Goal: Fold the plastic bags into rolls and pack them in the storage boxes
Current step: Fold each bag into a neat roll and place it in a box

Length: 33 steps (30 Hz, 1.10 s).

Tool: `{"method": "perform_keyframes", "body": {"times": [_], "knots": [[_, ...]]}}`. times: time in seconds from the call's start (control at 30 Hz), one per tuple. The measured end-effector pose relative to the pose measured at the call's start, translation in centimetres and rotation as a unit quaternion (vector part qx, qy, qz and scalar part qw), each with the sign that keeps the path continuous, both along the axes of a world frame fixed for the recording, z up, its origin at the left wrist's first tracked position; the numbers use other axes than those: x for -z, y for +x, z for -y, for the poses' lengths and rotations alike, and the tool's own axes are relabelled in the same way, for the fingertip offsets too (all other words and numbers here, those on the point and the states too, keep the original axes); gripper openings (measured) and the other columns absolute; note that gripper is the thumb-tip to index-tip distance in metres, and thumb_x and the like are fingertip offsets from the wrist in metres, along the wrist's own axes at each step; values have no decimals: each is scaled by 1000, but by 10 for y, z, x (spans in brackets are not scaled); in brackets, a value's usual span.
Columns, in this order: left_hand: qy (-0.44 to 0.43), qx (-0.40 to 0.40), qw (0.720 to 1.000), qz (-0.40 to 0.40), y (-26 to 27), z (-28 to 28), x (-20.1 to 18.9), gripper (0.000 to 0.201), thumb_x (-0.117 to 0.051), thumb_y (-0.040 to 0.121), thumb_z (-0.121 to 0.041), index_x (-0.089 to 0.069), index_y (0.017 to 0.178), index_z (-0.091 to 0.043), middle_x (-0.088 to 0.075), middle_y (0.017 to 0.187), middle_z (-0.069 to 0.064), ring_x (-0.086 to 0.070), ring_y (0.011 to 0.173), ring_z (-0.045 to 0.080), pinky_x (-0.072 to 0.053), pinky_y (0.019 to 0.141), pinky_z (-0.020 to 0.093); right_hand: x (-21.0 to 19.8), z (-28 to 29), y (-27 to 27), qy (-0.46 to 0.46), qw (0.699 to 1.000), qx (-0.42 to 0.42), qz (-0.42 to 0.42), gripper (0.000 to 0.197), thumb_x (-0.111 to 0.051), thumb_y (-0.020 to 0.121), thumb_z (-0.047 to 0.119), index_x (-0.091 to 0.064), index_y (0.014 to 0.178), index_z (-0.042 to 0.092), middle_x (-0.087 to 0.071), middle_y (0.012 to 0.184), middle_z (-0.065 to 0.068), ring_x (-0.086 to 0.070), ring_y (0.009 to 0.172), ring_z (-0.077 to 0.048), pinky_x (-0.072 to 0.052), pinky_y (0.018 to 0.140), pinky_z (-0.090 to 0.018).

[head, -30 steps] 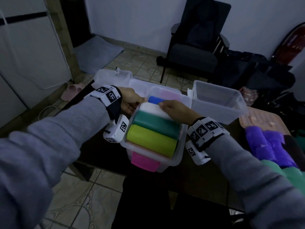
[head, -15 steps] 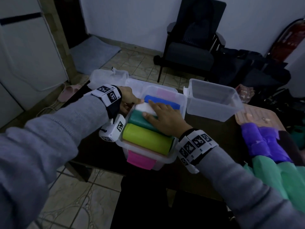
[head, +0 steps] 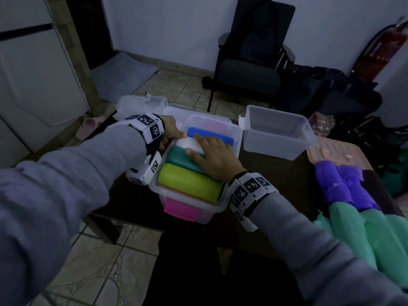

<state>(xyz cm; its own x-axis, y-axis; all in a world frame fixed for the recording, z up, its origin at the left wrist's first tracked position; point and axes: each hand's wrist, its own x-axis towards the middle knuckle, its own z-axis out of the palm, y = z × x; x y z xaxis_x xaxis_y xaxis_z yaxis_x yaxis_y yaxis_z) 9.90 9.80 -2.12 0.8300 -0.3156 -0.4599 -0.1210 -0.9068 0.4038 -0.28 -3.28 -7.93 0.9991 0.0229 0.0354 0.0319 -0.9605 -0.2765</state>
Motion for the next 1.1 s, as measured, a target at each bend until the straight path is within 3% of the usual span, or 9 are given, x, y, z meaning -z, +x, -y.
{"method": "perform_keyframes", "body": {"times": [0.07,0.2,0.33,0.43,0.6,0.7,0.8,0.93,1.1], "knots": [[63,43,996,48,-8,4,-12,45,-50,94,-44,-55,96,1,-54,95,15,-51,87,24,-45,86,34,1,1,-4,96,992,8,86,58,-33,97,52,-35,144,17,-40,142,-6,-31,134,-23,-23,112,-41],[121,126,970,168,-41,28,-42,38,-47,94,-45,-54,105,-10,-49,101,13,-42,89,19,-32,75,29,3,16,-30,216,948,70,223,50,-33,93,42,-50,131,15,-50,131,-6,-38,124,-19,-29,104,-32],[67,194,948,242,-94,66,-60,45,-50,93,-43,-56,116,-5,-57,116,14,-53,99,25,-40,81,32,15,59,-71,211,937,173,218,33,-37,97,37,-53,121,21,-52,125,-1,-42,118,-15,-34,97,-29],[6,228,941,248,-139,98,-54,42,-51,90,-48,-55,117,-16,-57,118,7,-54,106,25,-43,86,37,20,100,-107,154,931,275,187,27,-45,96,27,-54,120,20,-52,127,-3,-45,117,-19,-32,92,-27],[-10,263,953,149,-192,146,5,51,-49,90,-50,-44,131,-20,-46,134,3,-47,120,22,-43,96,40,29,154,-170,61,874,469,108,40,-50,92,25,-46,130,12,-43,131,-17,-36,123,-35,-34,97,-45],[14,261,959,106,-205,154,54,65,-42,93,-52,-23,146,-19,-17,155,8,-21,141,28,-26,110,45,42,175,-199,26,844,533,57,47,-52,90,31,-41,131,10,-41,130,-19,-35,123,-36,-34,96,-47],[38,242,967,72,-210,153,97,70,-31,95,-55,-6,151,-21,7,158,9,3,146,29,-7,117,45,50,189,-219,40,827,561,6,53,-52,90,33,-36,134,10,-38,132,-19,-35,124,-36,-35,96,-46],[67,228,969,62,-211,147,134,71,-18,94,-61,6,150,-26,20,156,7,15,144,29,4,117,46,55,199,-227,57,853,514,-73,54,-48,92,28,-28,140,18,-33,133,-21,-36,122,-40,-34,98,-46],[31,218,966,133,-216,137,162,66,-12,93,-62,2,150,-31,10,159,3,10,146,25,4,117,44,51,185,-221,131,874,460,-87,67,-54,89,29,-20,146,23,-28,136,-23,-36,123,-46,-30,104,-43]]}}
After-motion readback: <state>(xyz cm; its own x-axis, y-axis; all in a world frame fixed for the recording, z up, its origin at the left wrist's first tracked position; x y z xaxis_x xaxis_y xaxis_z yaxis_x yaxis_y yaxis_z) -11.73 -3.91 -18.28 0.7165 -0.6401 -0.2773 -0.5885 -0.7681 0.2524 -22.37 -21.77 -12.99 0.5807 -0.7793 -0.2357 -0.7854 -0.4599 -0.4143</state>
